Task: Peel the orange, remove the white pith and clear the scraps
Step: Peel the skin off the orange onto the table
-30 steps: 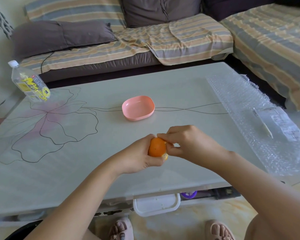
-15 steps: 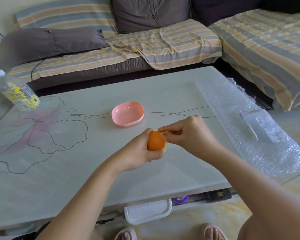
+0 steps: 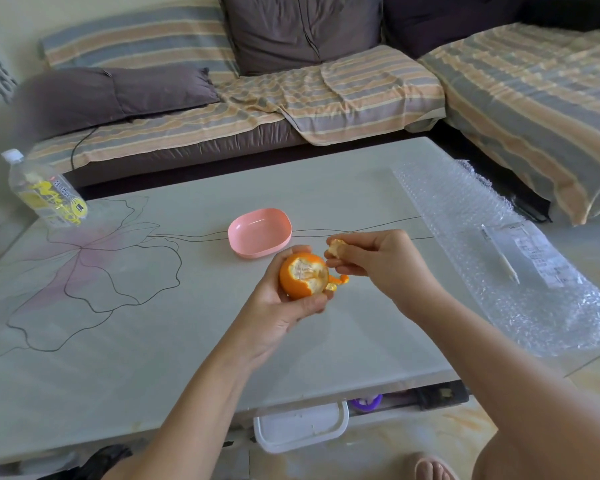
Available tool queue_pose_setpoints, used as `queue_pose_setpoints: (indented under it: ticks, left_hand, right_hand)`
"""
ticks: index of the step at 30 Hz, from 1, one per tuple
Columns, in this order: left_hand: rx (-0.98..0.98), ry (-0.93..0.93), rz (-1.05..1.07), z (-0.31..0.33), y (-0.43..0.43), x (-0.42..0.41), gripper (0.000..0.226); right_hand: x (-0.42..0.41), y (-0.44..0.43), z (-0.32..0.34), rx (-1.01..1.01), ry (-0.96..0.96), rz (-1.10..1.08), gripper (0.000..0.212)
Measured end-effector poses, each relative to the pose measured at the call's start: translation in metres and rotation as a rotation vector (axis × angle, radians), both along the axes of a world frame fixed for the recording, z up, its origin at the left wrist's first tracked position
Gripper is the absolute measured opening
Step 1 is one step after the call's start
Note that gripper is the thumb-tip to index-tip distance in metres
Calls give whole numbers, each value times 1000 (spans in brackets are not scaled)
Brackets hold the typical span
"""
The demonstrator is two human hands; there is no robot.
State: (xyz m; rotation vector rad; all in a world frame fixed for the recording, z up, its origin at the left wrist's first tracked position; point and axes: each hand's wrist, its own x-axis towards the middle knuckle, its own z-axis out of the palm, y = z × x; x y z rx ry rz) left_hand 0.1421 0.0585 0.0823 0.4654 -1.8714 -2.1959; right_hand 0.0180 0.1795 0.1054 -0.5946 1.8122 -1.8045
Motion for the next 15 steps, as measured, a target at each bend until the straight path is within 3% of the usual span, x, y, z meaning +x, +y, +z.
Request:
queue_pose_setpoints:
  ticks: [6, 11, 13, 15]
  left_hand:
    - [45, -55, -29, -5, -14, 6, 68]
    - [119, -80, -29, -11, -26, 7, 56]
    - [98, -83, -28, -13, -31, 8, 54]
    - [56, -90, -34, -14, -36, 9, 58]
  right_hand:
    - [-15, -14, -24, 325, 329, -66, 18]
    - [-23, -27, -34, 642, 536, 104, 39]
    - [-18, -30, -32, 543, 538, 138, 40]
    - [-9, -31, -27, 320, 523, 223, 39]
